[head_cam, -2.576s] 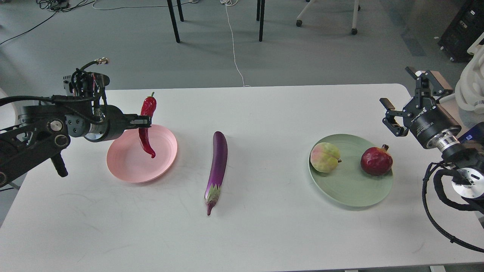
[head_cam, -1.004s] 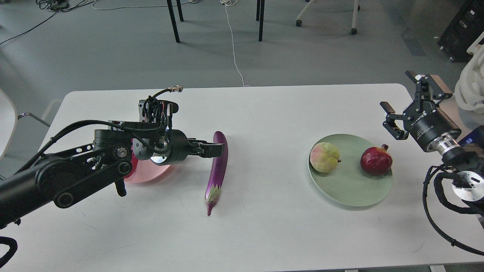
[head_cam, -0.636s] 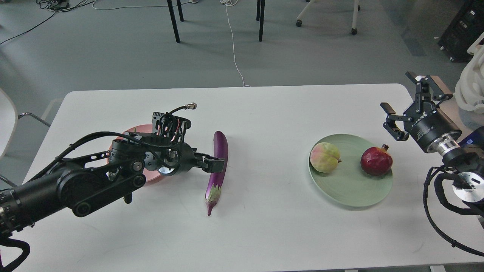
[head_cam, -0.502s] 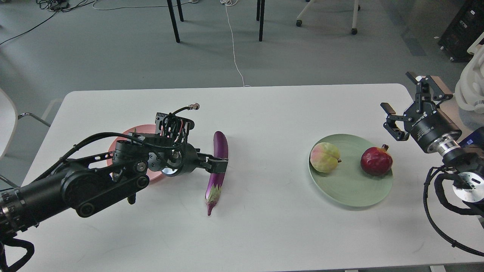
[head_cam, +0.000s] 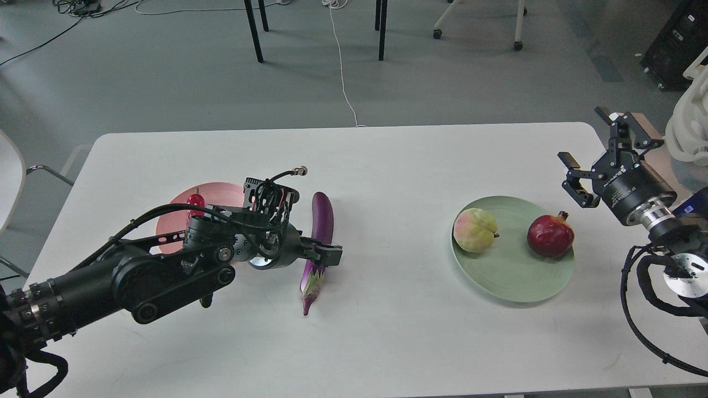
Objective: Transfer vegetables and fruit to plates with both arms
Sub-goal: 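Move the left gripper to the purple eggplant and grasp it, then place the eggplant on the pink plate beside the chili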
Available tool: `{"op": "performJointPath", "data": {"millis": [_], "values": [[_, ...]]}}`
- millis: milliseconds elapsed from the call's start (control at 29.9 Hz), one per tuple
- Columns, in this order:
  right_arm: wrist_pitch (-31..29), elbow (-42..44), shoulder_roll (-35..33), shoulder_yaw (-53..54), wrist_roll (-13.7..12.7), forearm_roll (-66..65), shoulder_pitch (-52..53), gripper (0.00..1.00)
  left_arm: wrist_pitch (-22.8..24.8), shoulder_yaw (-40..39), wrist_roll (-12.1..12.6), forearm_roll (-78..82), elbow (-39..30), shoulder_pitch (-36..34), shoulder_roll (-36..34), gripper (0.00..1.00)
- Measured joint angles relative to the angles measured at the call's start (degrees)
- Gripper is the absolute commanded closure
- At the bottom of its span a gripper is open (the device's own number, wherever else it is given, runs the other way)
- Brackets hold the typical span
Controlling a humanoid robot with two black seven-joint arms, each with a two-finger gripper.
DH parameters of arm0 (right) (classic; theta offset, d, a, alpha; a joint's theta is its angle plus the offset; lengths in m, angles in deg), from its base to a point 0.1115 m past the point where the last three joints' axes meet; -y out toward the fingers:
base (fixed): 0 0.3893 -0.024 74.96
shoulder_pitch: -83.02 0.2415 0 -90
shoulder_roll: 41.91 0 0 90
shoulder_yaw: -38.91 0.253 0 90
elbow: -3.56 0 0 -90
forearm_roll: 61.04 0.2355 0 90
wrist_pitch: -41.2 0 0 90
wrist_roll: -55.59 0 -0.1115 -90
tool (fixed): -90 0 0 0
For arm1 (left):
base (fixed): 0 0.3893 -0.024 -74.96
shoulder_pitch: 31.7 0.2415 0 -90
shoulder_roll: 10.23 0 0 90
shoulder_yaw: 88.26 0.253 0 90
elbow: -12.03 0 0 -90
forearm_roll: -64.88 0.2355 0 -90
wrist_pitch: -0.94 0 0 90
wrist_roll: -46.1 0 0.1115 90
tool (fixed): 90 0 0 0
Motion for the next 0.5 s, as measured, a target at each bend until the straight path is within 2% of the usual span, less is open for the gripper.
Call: {"op": "performJointPath", "data": {"millis": [201,335,502], "values": [[0.00,0.01,0.00,0.01,0.00,0.00,-0.02,0.02,0.01,0.10,0.78,-0.37,0.69,0.02,0.71,0.69],[0.00,0.02,0.00,0.01,0.00,0.00,-0.02,0.02,0.01,0.07,1.50,-0.37,0.85,-0.13,0.79,0.79],[0.00,-0.01,0.00,-0.03,0.00,0.00,-0.02,0.02,-0.05,-0.70,2.54,-0.39,0.25,-0.49,-0.24,0.81]]}}
